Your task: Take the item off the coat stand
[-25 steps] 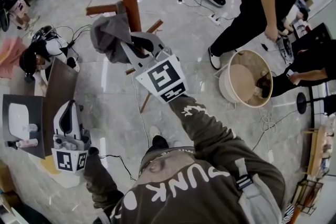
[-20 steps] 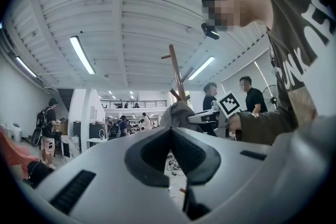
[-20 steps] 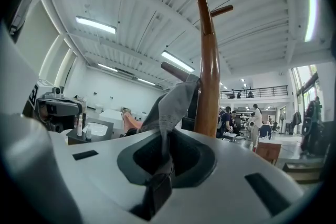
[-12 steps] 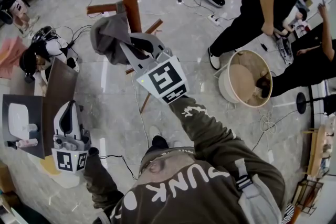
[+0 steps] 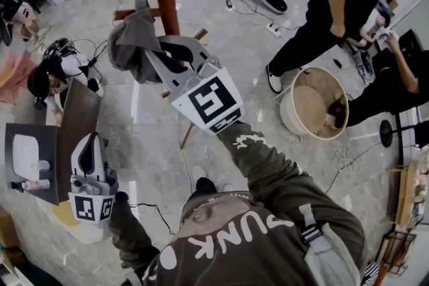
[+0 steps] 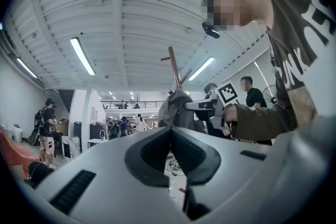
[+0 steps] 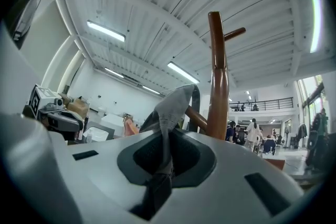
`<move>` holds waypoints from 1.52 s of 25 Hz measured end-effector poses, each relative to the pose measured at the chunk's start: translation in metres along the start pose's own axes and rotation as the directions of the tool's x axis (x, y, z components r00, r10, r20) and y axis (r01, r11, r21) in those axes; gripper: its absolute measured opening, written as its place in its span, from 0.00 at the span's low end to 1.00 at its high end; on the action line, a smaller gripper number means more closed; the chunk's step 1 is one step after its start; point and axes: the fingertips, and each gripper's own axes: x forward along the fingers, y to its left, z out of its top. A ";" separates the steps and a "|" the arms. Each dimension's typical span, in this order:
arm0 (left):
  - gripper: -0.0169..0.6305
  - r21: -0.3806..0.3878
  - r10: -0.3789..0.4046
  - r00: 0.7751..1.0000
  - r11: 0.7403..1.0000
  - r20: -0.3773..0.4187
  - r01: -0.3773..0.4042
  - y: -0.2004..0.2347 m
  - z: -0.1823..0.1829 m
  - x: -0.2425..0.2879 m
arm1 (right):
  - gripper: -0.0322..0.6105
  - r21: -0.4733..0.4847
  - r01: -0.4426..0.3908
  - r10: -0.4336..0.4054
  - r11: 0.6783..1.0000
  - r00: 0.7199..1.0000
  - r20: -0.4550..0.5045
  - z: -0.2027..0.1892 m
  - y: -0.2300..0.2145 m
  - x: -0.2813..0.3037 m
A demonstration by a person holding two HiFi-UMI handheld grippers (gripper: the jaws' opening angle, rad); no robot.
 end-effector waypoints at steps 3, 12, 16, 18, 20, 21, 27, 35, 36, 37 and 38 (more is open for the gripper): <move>0.03 0.004 0.000 1.000 1.000 0.002 0.000 0.000 0.001 -0.001 | 0.09 -0.019 -0.016 0.017 1.000 0.999 0.034 0.019 0.004 0.005; 0.03 0.013 0.017 1.000 1.000 0.000 -0.017 0.002 0.005 -0.011 | 0.09 -0.061 -0.084 0.091 0.995 0.987 0.132 0.074 0.031 0.011; 0.03 0.016 0.025 1.000 1.000 0.001 -0.025 0.003 0.006 -0.015 | 0.09 -0.079 -0.118 0.129 0.990 0.979 0.155 0.090 0.048 0.011; 0.03 0.016 0.030 1.000 0.999 0.000 -0.030 0.004 0.007 -0.018 | 0.09 -0.088 -0.142 0.155 0.986 0.974 0.165 0.098 0.059 0.011; 0.03 0.017 0.037 0.999 0.999 -0.002 -0.037 0.005 0.008 -0.021 | 0.09 -0.102 -0.170 0.185 0.980 0.968 0.168 0.103 0.071 0.008; 0.03 0.018 0.040 0.999 0.999 -0.002 -0.040 0.005 0.008 -0.022 | 0.09 -0.110 -0.183 0.200 0.977 0.965 0.169 0.104 0.078 0.007; 0.03 0.015 0.045 0.999 0.999 -0.007 -0.045 0.006 0.010 -0.024 | 0.09 -0.150 -0.247 0.272 0.957 0.945 0.182 0.108 0.112 -0.006; 0.03 0.018 0.029 1.000 0.999 -0.003 -0.028 -0.013 0.014 -0.024 | 0.09 -0.124 -0.297 0.312 0.947 0.942 0.122 0.071 0.141 -0.043; 0.03 0.020 0.025 1.000 0.999 -0.003 -0.025 -0.017 0.015 -0.024 | 0.09 -0.121 -0.299 0.312 0.947 0.944 0.110 0.065 0.144 -0.049; 0.03 0.021 0.022 1.000 1.000 -0.003 -0.022 -0.020 0.016 -0.024 | 0.09 -0.119 -0.300 0.312 0.947 0.945 0.098 0.059 0.145 -0.055; 0.03 0.023 0.019 1.000 1.000 -0.004 -0.019 -0.024 0.016 -0.023 | 0.09 -0.116 -0.300 0.311 0.947 0.946 0.087 0.053 0.146 -0.061</move>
